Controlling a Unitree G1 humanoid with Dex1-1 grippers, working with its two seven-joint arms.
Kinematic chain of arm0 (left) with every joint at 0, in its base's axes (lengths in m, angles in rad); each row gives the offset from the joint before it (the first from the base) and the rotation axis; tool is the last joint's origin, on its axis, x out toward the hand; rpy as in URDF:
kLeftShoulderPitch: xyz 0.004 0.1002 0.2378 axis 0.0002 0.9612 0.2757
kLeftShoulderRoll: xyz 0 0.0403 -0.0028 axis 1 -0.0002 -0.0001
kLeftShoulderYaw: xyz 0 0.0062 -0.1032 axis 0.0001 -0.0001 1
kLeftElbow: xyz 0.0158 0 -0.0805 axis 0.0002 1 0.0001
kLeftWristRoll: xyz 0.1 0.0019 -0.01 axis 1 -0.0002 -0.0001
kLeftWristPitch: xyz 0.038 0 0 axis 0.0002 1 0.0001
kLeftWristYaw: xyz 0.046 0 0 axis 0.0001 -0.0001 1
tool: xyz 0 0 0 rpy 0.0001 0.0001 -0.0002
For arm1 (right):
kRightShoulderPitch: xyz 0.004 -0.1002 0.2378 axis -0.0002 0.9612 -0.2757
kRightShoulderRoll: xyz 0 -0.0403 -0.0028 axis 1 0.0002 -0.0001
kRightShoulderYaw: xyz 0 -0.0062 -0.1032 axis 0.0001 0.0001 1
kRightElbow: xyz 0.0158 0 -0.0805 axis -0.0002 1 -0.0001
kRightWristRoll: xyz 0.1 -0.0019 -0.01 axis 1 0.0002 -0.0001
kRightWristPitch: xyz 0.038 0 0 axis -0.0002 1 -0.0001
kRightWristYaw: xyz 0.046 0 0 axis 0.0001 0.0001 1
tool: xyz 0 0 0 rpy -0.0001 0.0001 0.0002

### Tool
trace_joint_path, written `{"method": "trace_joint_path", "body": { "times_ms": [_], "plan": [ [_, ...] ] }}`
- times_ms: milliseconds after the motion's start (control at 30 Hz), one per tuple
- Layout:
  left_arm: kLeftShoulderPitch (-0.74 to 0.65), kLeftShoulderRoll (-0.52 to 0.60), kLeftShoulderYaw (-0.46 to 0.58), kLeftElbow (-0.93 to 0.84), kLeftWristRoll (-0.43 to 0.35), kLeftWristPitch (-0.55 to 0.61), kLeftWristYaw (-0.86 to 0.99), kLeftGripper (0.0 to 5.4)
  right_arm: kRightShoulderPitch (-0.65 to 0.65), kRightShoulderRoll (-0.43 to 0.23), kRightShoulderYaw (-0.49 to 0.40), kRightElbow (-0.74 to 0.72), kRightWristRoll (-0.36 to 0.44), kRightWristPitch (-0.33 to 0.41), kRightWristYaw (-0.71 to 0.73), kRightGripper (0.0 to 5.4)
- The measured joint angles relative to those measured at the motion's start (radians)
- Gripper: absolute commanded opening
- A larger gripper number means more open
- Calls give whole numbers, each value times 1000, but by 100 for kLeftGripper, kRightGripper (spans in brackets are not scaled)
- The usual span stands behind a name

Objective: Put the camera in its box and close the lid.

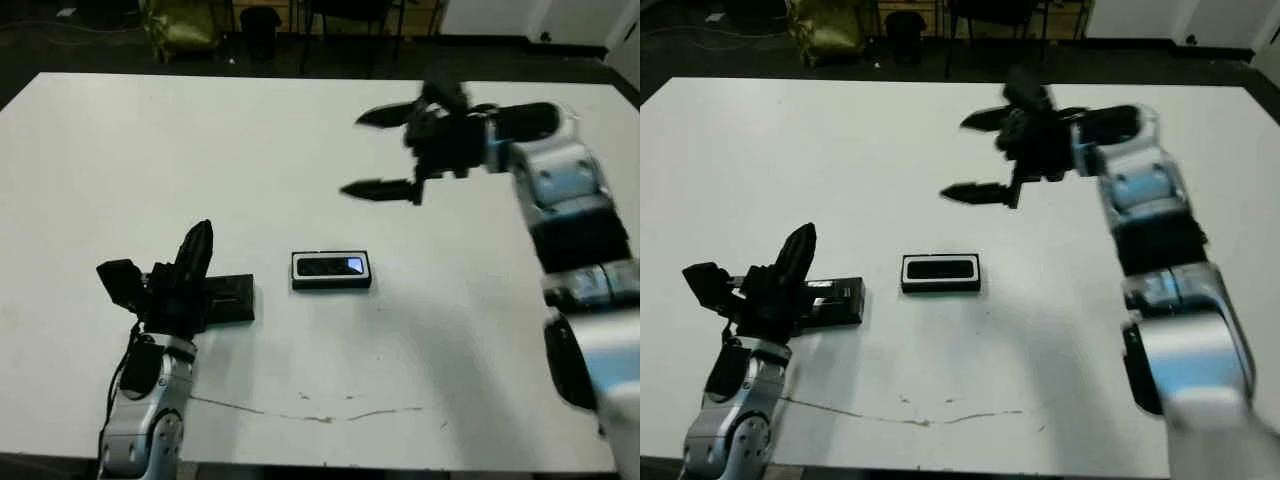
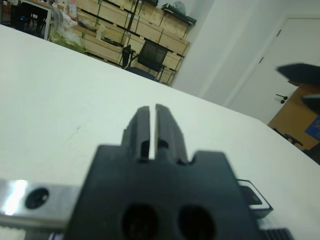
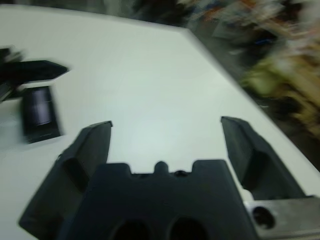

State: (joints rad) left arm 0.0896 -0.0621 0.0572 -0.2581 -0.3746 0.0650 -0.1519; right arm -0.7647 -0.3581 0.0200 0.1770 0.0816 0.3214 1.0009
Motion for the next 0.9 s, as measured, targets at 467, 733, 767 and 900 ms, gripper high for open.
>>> {"method": "trace_joint_path", "body": {
  "times_ms": [467,733,767,900],
  "plan": [
    [-5,3,8,-15,-7,13,0,0,699,85,-84,-509,15,-158,-456,121],
    [-7,4,14,-14,-14,20,-4,0,817,179,-9,-472,-2,-426,-565,1],
    [-7,4,15,-15,-14,20,-4,0,823,180,-3,-468,-13,-444,-578,1],
    [-7,6,18,-14,-15,20,-4,0,835,192,29,-469,-40,-473,-622,1]
  ]
}}
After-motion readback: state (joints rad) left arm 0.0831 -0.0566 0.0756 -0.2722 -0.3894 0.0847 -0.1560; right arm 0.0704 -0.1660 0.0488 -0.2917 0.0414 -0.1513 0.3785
